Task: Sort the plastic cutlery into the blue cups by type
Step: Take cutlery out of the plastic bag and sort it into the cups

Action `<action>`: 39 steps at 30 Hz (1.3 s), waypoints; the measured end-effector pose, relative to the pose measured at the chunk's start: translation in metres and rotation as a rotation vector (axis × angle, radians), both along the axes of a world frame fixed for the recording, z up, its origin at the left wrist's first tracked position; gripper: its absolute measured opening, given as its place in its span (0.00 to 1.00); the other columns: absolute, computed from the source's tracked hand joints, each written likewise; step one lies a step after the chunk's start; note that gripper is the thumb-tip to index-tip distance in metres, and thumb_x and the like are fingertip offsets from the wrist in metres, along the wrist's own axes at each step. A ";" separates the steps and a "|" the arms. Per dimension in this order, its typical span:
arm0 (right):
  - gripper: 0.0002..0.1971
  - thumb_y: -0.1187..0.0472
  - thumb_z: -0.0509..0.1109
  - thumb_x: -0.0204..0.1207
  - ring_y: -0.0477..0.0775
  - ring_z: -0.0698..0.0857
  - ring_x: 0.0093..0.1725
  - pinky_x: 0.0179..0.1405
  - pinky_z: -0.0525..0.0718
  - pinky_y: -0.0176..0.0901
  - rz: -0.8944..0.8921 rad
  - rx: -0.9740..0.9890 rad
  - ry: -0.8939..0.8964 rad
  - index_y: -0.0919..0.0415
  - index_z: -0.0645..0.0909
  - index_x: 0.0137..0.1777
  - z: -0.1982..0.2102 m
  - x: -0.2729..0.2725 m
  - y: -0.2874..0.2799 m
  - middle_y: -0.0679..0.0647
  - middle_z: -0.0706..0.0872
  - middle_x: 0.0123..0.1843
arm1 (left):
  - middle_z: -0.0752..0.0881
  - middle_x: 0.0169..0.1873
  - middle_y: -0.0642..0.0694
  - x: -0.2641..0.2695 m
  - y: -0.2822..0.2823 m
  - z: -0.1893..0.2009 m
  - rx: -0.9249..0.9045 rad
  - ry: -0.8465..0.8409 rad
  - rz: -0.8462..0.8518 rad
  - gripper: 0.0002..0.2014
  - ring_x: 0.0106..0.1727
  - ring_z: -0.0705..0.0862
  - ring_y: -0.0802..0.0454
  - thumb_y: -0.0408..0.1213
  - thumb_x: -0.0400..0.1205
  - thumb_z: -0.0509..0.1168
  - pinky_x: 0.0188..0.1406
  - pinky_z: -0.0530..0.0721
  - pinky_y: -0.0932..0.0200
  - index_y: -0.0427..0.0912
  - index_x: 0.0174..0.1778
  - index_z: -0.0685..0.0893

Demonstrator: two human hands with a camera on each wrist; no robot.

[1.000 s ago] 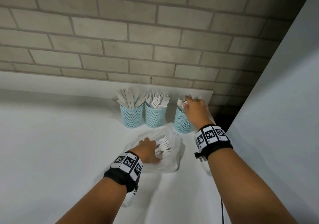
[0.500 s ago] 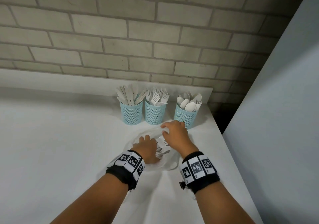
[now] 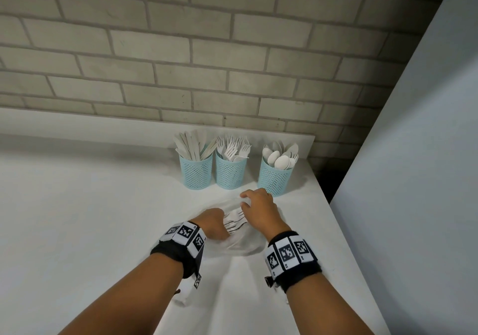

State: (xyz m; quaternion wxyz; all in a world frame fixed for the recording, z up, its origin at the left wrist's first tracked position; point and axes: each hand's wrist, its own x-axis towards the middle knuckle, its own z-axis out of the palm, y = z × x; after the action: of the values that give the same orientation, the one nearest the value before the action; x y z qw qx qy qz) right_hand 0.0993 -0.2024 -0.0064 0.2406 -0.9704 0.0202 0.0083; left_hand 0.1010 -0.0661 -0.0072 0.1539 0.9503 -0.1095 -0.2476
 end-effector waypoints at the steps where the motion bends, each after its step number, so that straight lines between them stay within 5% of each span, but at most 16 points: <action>1: 0.17 0.56 0.60 0.82 0.60 0.72 0.70 0.69 0.73 0.52 0.000 0.013 -0.003 0.55 0.76 0.69 -0.001 0.001 0.000 0.59 0.74 0.69 | 0.81 0.64 0.41 0.000 0.001 0.003 -0.011 -0.004 0.010 0.23 0.65 0.79 0.44 0.47 0.77 0.67 0.61 0.76 0.58 0.37 0.65 0.78; 4: 0.16 0.55 0.58 0.83 0.61 0.78 0.63 0.65 0.76 0.50 -0.008 0.095 -0.040 0.61 0.79 0.65 -0.001 0.004 0.002 0.61 0.78 0.62 | 0.79 0.67 0.39 0.001 0.005 0.009 -0.049 -0.016 0.026 0.23 0.68 0.78 0.43 0.44 0.80 0.66 0.63 0.74 0.59 0.35 0.67 0.76; 8: 0.24 0.50 0.51 0.86 0.58 0.77 0.42 0.43 0.71 0.42 -0.063 0.259 -0.120 0.61 0.75 0.31 0.002 0.001 0.003 0.60 0.77 0.41 | 0.75 0.72 0.44 0.004 0.014 0.006 -0.133 0.112 0.085 0.33 0.71 0.75 0.45 0.54 0.78 0.67 0.66 0.71 0.58 0.38 0.73 0.71; 13: 0.25 0.51 0.51 0.86 0.62 0.83 0.54 0.54 0.78 0.47 -0.167 0.383 -0.138 0.71 0.83 0.53 0.006 -0.002 -0.001 0.64 0.87 0.52 | 0.71 0.76 0.39 0.003 0.019 0.013 -0.221 0.088 0.082 0.36 0.73 0.73 0.46 0.60 0.81 0.57 0.68 0.69 0.58 0.36 0.77 0.67; 16: 0.23 0.54 0.53 0.86 0.62 0.83 0.53 0.47 0.74 0.43 -0.216 0.402 -0.125 0.72 0.83 0.52 0.008 -0.003 -0.006 0.65 0.86 0.52 | 0.85 0.49 0.41 0.004 0.022 0.016 -0.430 0.108 0.076 0.14 0.43 0.81 0.55 0.49 0.82 0.63 0.45 0.77 0.64 0.40 0.50 0.82; 18: 0.20 0.57 0.55 0.85 0.62 0.81 0.53 0.49 0.75 0.44 -0.249 0.451 -0.090 0.73 0.82 0.51 0.007 -0.001 -0.010 0.66 0.85 0.53 | 0.84 0.37 0.45 0.004 0.023 0.016 -0.657 0.179 0.153 0.06 0.34 0.79 0.56 0.39 0.81 0.66 0.42 0.79 0.64 0.41 0.42 0.80; 22: 0.16 0.60 0.59 0.82 0.65 0.81 0.56 0.58 0.77 0.51 -0.271 0.535 -0.035 0.75 0.83 0.52 0.009 -0.003 -0.015 0.68 0.85 0.55 | 0.81 0.34 0.47 0.005 0.024 0.017 -0.879 0.198 0.238 0.02 0.32 0.80 0.56 0.36 0.84 0.61 0.35 0.80 0.65 0.42 0.48 0.76; 27: 0.16 0.57 0.57 0.84 0.64 0.77 0.63 0.64 0.73 0.49 -0.207 0.377 -0.210 0.64 0.83 0.58 0.022 -0.002 -0.010 0.61 0.85 0.60 | 0.73 0.32 0.49 0.007 0.018 0.029 -1.081 0.283 0.313 0.13 0.28 0.69 0.58 0.42 0.87 0.55 0.27 0.71 0.67 0.38 0.59 0.78; 31: 0.21 0.52 0.60 0.83 0.50 0.77 0.67 0.63 0.71 0.38 -0.107 0.683 -0.191 0.60 0.72 0.73 0.055 -0.002 0.001 0.51 0.81 0.65 | 0.75 0.31 0.49 0.009 0.014 0.034 -1.277 0.546 0.380 0.16 0.25 0.69 0.59 0.44 0.87 0.54 0.21 0.70 0.69 0.39 0.66 0.75; 33: 0.27 0.49 0.63 0.81 0.50 0.78 0.67 0.71 0.73 0.45 -0.098 0.764 -0.094 0.59 0.67 0.76 0.061 0.005 0.003 0.50 0.79 0.68 | 0.80 0.32 0.47 0.007 0.012 0.037 -1.348 0.620 0.384 0.15 0.24 0.71 0.59 0.41 0.87 0.54 0.19 0.71 0.69 0.40 0.67 0.73; 35: 0.32 0.48 0.68 0.78 0.55 0.83 0.64 0.70 0.77 0.53 -0.139 0.853 -0.020 0.62 0.66 0.77 0.061 0.014 0.003 0.58 0.81 0.68 | 0.83 0.35 0.44 0.005 0.012 0.038 -1.395 0.656 0.375 0.13 0.24 0.74 0.59 0.39 0.87 0.53 0.19 0.73 0.69 0.42 0.65 0.75; 39: 0.34 0.56 0.74 0.73 0.52 0.87 0.48 0.57 0.84 0.45 -0.131 0.939 0.040 0.65 0.64 0.76 0.055 0.017 0.005 0.61 0.84 0.59 | 0.87 0.43 0.42 0.004 0.014 0.035 -1.477 0.682 0.378 0.13 0.29 0.79 0.57 0.38 0.87 0.53 0.23 0.80 0.68 0.41 0.61 0.80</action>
State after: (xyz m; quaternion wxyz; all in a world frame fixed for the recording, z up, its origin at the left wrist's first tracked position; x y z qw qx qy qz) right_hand 0.1162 -0.1976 0.0484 0.6530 -0.7528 0.0802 0.0200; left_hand 0.1048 -0.0526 0.0282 0.8009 0.4805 -0.0297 -0.3562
